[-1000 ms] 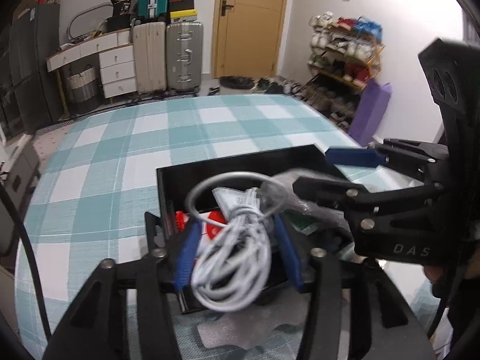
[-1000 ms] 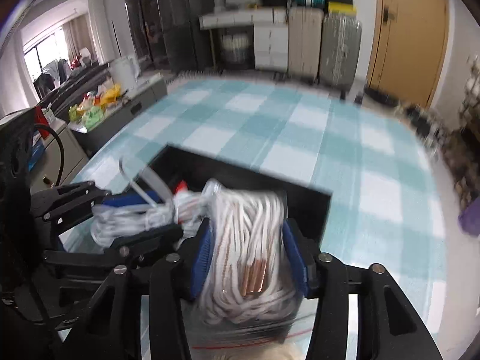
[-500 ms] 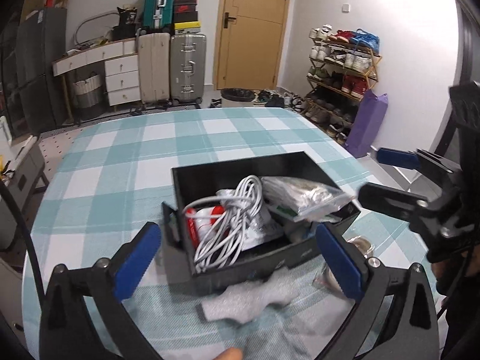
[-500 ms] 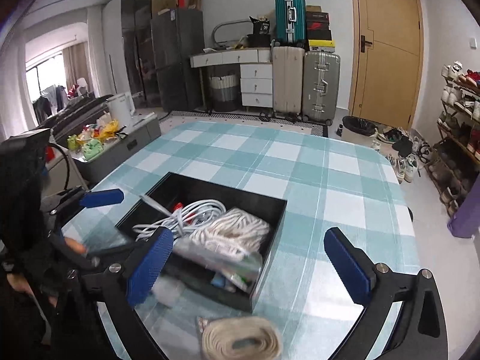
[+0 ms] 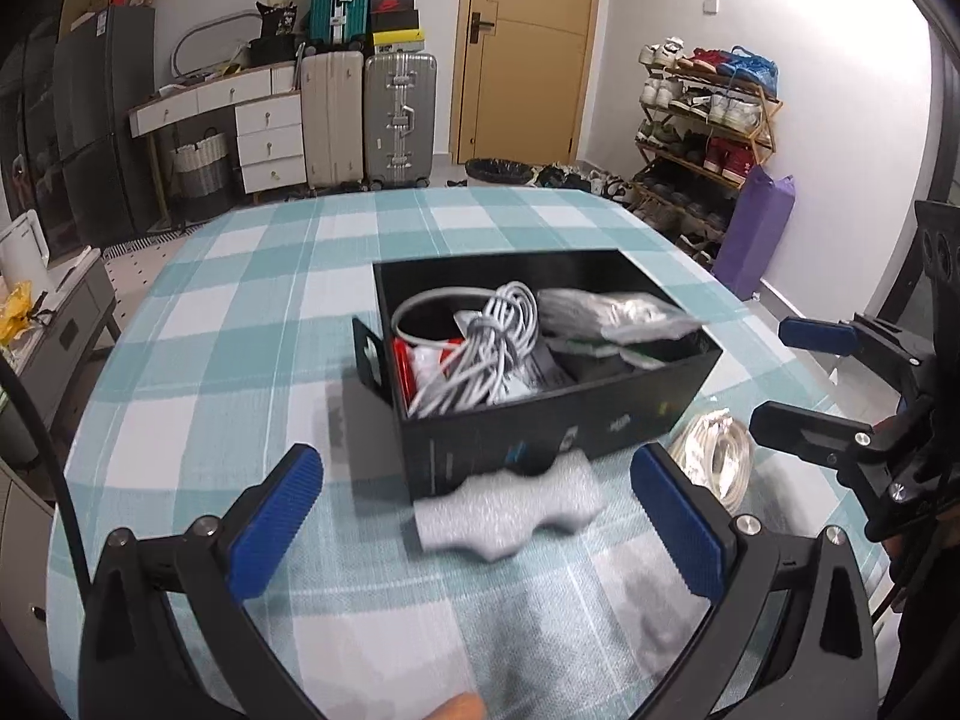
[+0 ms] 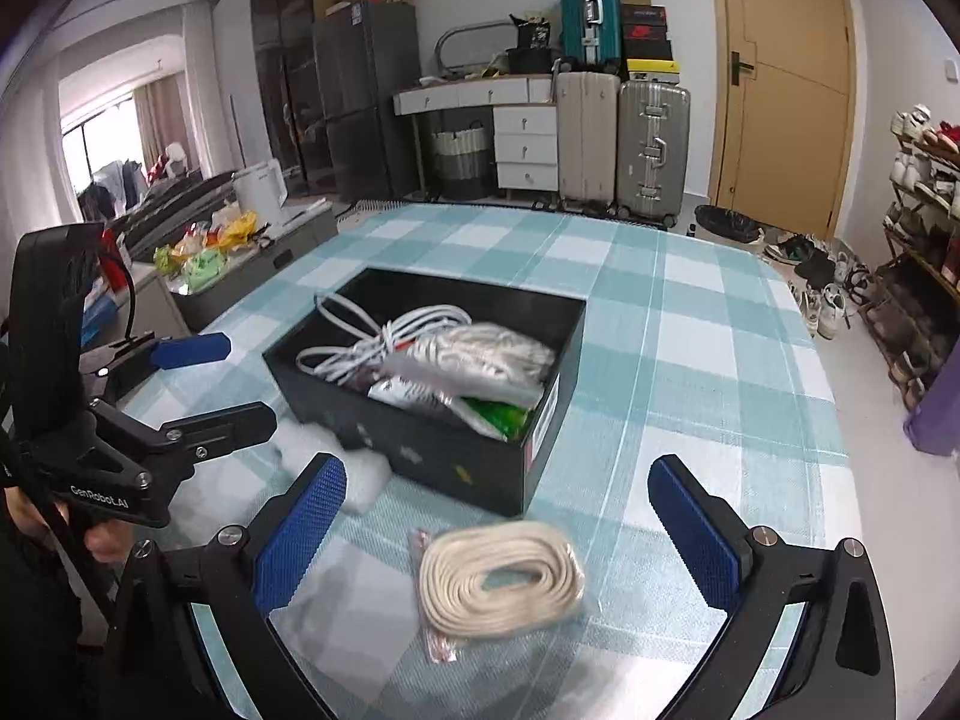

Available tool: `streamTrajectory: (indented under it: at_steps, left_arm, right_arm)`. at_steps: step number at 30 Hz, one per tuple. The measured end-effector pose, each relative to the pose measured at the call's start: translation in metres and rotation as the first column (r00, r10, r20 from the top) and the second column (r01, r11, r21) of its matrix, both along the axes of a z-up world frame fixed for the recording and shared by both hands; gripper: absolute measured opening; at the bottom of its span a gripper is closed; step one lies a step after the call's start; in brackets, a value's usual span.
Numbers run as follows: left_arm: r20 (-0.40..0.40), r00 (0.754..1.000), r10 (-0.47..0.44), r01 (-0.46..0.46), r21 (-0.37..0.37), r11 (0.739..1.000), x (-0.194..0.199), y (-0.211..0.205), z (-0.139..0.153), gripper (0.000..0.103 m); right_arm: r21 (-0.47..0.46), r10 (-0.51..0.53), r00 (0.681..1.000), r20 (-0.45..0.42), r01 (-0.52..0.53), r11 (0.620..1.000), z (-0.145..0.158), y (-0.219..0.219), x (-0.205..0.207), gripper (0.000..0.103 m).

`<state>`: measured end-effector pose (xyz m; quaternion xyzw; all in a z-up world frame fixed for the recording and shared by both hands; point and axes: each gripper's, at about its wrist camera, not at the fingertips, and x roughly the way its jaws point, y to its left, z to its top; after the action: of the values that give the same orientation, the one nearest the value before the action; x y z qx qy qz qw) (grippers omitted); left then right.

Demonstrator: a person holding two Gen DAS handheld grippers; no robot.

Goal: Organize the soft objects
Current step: 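Withdraw both tools from the box toward the foam piece and bagged cream strap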

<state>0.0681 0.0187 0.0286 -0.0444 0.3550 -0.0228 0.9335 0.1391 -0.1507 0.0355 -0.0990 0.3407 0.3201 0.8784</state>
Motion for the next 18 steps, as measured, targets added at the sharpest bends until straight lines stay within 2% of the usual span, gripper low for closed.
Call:
streamTrajectory:
  at_steps: [9,18]
  left_arm:
    - [-0.025,1.000,-0.004,0.004,0.001,1.000,-0.001,-0.005,-0.012,0.103]
    - [-0.051,0.999,-0.001,0.001,0.003,1.000,0.002,-0.007,-0.021,0.103]
  right_arm:
    - [-0.046,0.031,0.999,-0.024,-0.032,0.998,-0.013,0.008,0.000,0.102]
    - [-0.106,0.020,0.998,-0.066,-0.027,0.994,-0.032,0.009,0.009,0.102]
